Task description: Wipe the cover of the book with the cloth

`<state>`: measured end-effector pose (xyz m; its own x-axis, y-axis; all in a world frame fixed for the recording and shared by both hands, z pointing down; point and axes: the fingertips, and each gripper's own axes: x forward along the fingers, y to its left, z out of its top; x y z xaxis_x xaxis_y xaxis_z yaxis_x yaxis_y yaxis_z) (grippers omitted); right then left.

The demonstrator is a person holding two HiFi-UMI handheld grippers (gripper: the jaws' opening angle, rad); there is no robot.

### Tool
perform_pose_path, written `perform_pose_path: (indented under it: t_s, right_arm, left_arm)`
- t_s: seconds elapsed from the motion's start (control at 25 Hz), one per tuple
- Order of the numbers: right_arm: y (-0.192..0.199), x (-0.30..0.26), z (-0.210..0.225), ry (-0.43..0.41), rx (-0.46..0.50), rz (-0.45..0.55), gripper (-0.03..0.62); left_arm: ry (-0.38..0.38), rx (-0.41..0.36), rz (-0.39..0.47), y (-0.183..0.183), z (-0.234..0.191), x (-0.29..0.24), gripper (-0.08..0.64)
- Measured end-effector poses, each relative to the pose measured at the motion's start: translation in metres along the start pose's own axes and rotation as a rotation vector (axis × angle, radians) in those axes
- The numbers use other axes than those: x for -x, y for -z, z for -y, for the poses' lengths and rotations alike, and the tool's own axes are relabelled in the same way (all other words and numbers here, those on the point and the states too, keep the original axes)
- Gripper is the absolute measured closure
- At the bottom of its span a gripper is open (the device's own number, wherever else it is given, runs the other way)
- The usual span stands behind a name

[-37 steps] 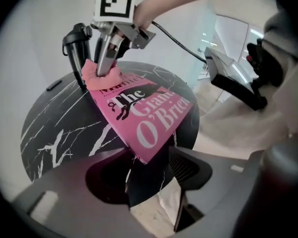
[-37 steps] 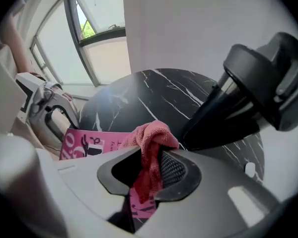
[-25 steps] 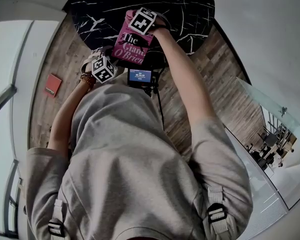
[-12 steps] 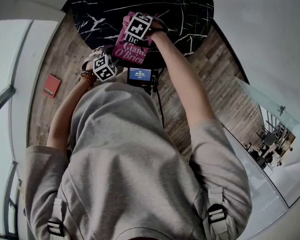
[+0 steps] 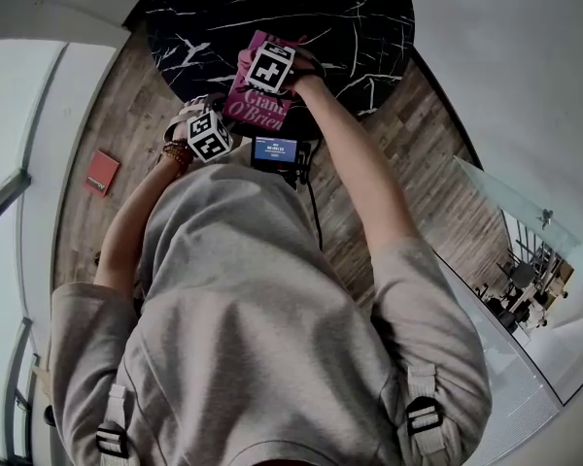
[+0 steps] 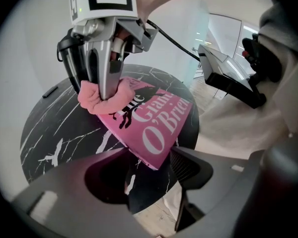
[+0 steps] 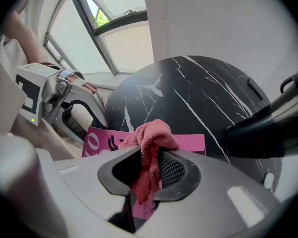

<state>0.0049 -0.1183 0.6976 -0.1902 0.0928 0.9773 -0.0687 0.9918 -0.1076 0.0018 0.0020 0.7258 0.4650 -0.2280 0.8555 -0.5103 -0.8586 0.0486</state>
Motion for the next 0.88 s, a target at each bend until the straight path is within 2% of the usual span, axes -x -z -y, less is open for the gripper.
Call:
perform_pose_path:
  t_s: [0.6, 0.88]
  right_arm:
    - [-0.003, -0.004, -0.030, -0.034, 0.022, 0.016, 0.497]
    - [-0.004, -0.006, -0.050, -0.096, 0.032, 0.000, 0.497]
  left_arm:
    - [0.027, 0.011, 0.000, 0.001, 0.001, -0.003, 0.291]
    - [0.039, 0.016, 0.003, 0.000, 0.001, -0.003, 0.288]
